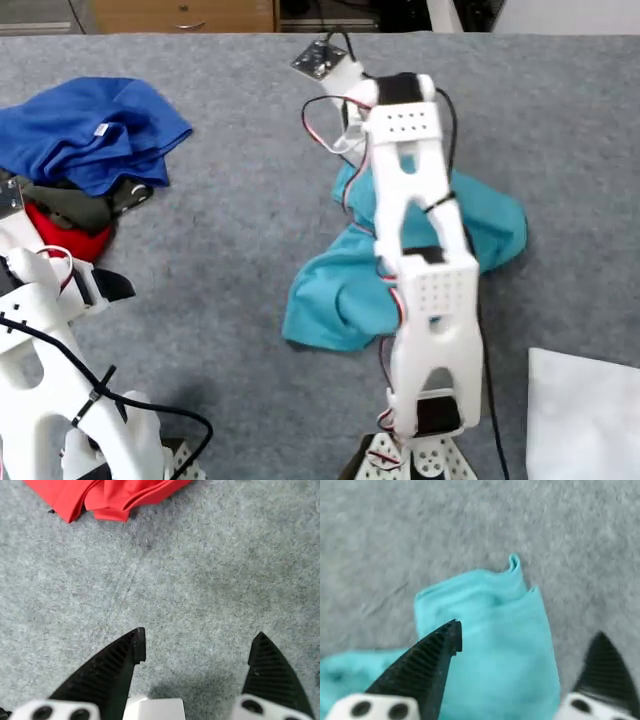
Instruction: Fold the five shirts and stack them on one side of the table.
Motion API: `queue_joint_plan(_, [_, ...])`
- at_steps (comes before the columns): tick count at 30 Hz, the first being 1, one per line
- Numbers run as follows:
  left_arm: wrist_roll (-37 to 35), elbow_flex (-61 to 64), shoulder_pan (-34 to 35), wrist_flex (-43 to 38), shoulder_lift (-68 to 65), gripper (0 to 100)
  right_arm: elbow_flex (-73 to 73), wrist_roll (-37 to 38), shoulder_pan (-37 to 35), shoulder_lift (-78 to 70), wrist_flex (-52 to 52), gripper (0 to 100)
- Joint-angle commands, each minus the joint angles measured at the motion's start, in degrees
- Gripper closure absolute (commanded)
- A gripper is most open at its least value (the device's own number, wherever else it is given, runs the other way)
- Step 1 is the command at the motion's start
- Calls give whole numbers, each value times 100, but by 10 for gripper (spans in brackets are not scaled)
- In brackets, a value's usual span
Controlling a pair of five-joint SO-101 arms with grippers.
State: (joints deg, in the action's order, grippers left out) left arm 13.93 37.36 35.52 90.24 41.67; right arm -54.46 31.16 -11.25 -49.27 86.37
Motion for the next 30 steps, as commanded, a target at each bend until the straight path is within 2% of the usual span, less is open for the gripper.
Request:
queue_joint_plan(1, [-70, -18, -9, 141, 110, 668, -1393, -53, -57, -804, -97, 715])
queue_joint_plan(6, [-70, -18, -9, 149, 110, 668, -2738, -35, -13, -2053, -396, 725])
queue_joint_plan(11, [-53, -18, -9, 149, 110, 668, -3231, -26, -4, -2659, -475, 728])
queue_joint_plan(14, [-62, -18, -26, 149, 110, 668, -3240, 255, -4, -2607, -202, 770])
queue_joint_plan(19, [-62, -18, -44, 141, 110, 668, -3284, 334, -4, -2510, -62, 986])
queue_joint_plan(24, [-70, -18, -53, 114, 110, 668, -3600, 316, 4, -2290, 211, 987])
queue_joint_plan(30, [-70, -26, -62, 105, 110, 668, -4119, -123, 66, -1666, 765, 995])
